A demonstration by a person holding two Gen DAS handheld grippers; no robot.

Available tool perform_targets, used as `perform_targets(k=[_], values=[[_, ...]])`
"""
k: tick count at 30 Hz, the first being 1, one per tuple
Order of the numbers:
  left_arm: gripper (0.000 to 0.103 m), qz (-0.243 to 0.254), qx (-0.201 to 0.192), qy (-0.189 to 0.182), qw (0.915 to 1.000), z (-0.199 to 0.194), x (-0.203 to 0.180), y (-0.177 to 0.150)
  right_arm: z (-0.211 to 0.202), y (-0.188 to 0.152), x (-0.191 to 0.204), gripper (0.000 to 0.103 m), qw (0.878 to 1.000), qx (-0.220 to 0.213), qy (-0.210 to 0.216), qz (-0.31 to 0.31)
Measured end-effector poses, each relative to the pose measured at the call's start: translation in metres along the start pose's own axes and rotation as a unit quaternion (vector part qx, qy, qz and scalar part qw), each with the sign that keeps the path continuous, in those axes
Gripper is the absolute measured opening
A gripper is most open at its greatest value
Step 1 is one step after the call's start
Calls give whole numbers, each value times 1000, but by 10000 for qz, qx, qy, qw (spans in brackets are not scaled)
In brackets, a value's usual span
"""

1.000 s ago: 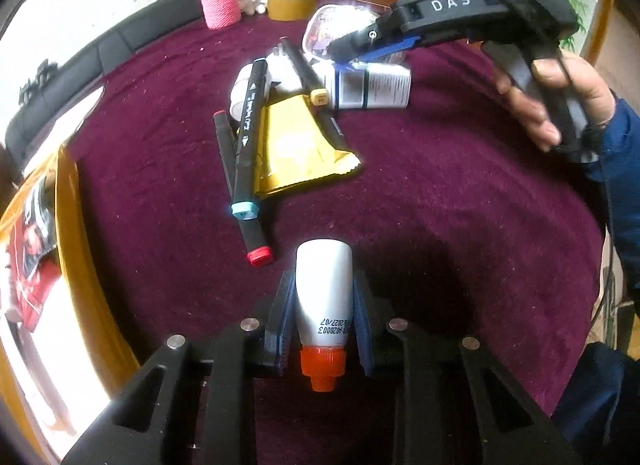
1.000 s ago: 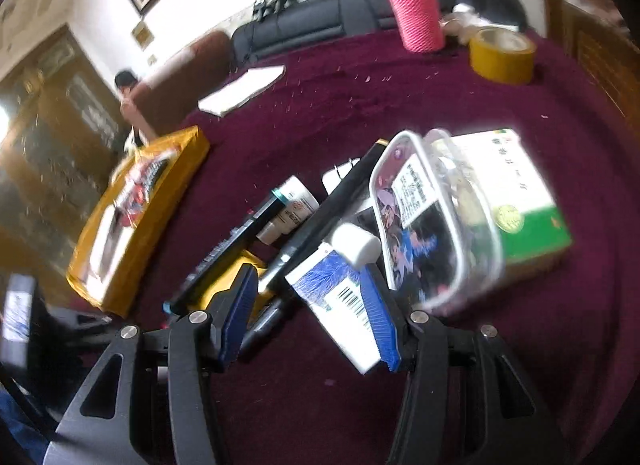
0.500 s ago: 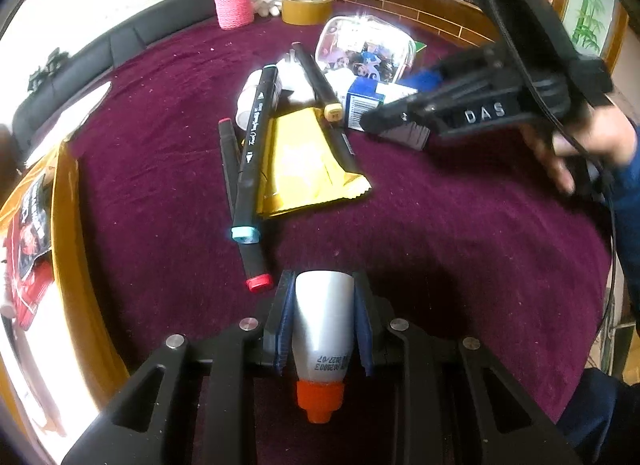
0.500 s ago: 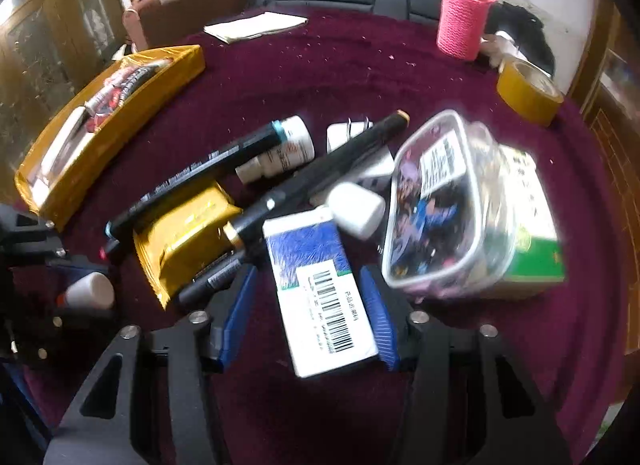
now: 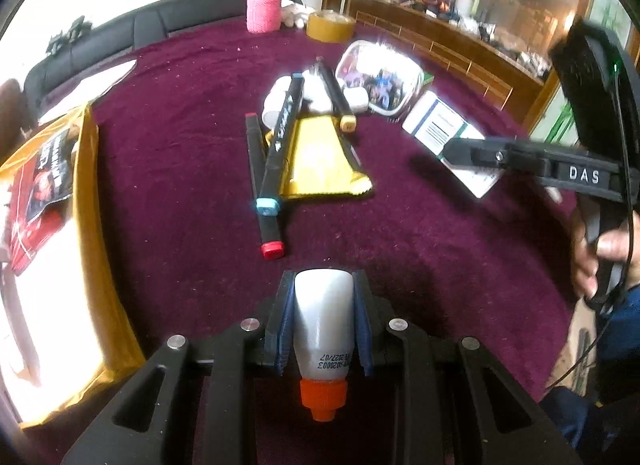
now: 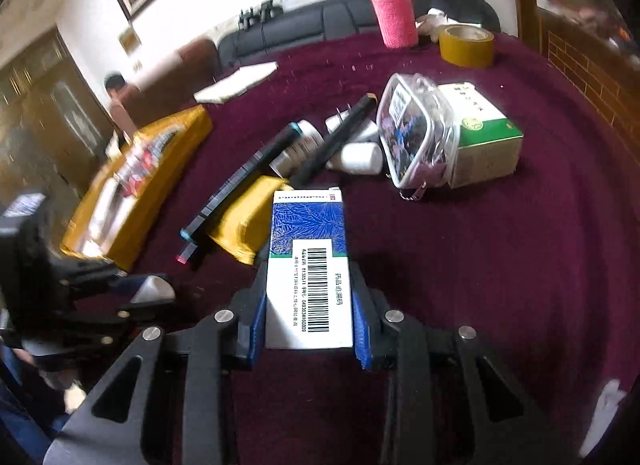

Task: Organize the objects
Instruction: 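Carry the glue bottle and blue box into the tray and release both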

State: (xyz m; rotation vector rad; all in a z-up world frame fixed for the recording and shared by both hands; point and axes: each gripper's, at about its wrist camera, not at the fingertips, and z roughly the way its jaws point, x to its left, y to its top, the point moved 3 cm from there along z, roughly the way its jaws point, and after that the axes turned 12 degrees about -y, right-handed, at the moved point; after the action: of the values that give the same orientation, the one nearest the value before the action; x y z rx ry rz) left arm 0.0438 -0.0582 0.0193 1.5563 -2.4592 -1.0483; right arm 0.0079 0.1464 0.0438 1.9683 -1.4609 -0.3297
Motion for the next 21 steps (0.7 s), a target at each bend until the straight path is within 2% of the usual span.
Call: perform_targets(k=[8,15,21], values=[[23,-331,-624,-225,9973,-49,17,7,-17,15,37,32,9967,-167,791,64],[23,-788,-1118,-109,9905,-92,57,2,-12,26,96,32,9922,-150,1190,-328],[23,-1180,-1565,58,9806,-130,96,-14,-2,33,138,32,9878,-59,1433,-613]])
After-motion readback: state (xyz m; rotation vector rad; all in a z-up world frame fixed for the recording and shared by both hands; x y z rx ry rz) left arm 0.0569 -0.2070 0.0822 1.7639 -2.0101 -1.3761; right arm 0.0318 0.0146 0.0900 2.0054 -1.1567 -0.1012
